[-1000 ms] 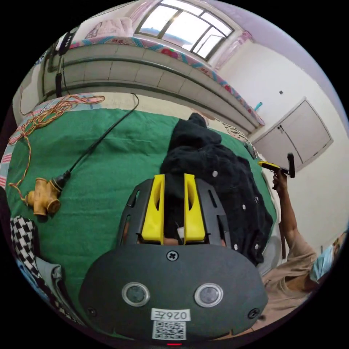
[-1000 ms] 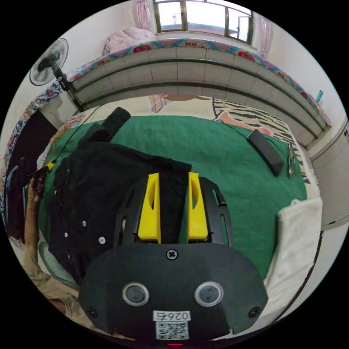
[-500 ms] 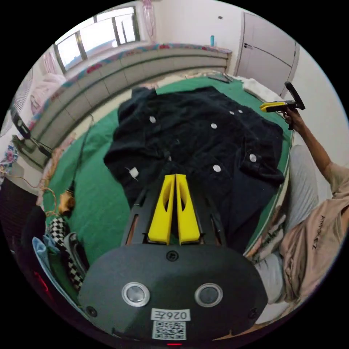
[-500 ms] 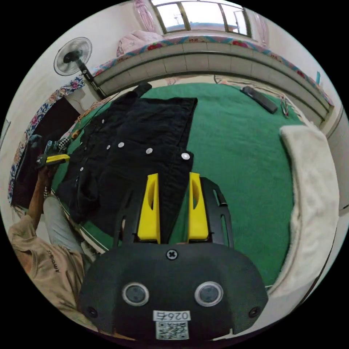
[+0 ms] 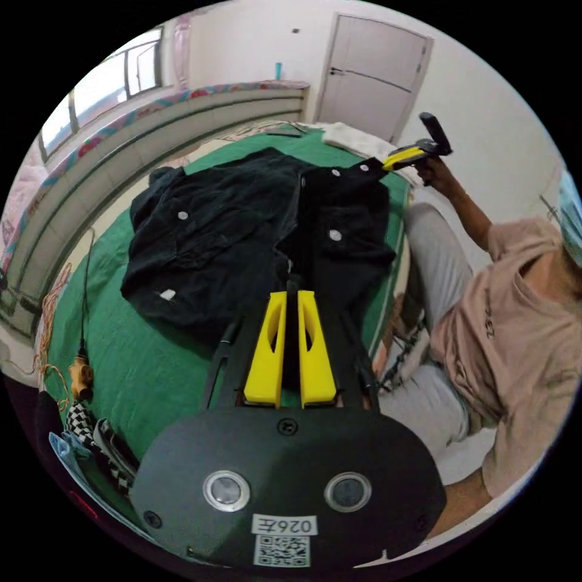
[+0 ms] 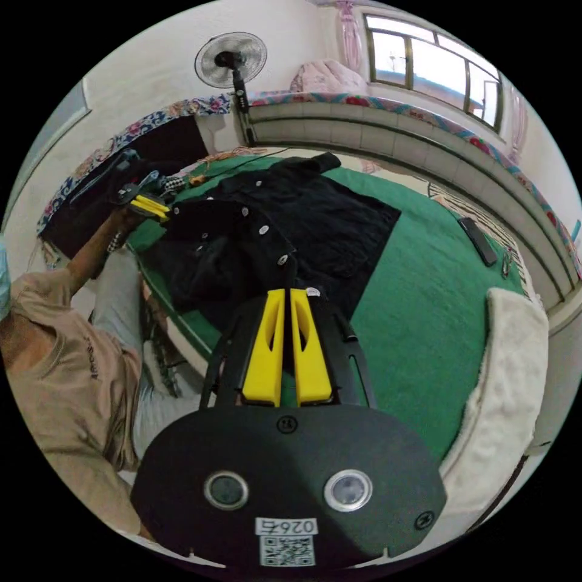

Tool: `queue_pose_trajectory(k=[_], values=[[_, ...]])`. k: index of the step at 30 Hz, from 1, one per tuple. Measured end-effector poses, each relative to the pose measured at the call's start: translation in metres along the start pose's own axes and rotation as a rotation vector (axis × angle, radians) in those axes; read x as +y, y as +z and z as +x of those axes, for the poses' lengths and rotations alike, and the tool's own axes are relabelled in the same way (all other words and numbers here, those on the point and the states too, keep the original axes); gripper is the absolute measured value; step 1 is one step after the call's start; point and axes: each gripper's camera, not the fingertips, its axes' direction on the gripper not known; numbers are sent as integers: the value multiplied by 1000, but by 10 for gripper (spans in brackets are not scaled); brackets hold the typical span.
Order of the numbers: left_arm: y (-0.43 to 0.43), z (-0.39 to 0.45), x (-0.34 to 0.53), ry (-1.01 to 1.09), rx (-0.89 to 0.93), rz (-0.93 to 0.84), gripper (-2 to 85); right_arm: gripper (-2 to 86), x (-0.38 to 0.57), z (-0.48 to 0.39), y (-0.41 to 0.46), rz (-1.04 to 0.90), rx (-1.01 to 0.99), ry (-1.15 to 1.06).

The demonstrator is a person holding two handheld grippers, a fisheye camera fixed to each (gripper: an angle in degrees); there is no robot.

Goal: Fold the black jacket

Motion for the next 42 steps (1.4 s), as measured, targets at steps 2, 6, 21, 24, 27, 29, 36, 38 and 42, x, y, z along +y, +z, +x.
queue_pose_trajectory(k=[2,6,21,24,27,29,36,38,42], values=[[2,7,17,46,52,-94,46,-11,17,-5,13,-173,-77,-16],[-36,-16,48,-22,25,-88,27,24,51,9,25,-323,-91,101],[-49,-232,-33,-590,325,340,156,56,-78,120,70,-192,-5,415],[-14,-262,-40,-717,340,164,157,64,-78,129,89,-215,-52,445],[-2,-282,-36,-806,349,97,142,73,-67,137,97,-195,-85,461],[-8,-292,-28,-863,351,138,140,84,-63,145,92,-154,-137,484],[-11,-318,-37,-892,291,108,138,88,-55,177,87,-117,-261,519],[-7,-327,-45,-902,302,91,137,86,-55,183,88,-123,-275,523],[-8,-343,-63,-867,280,36,122,80,-54,196,81,-103,-286,527]])
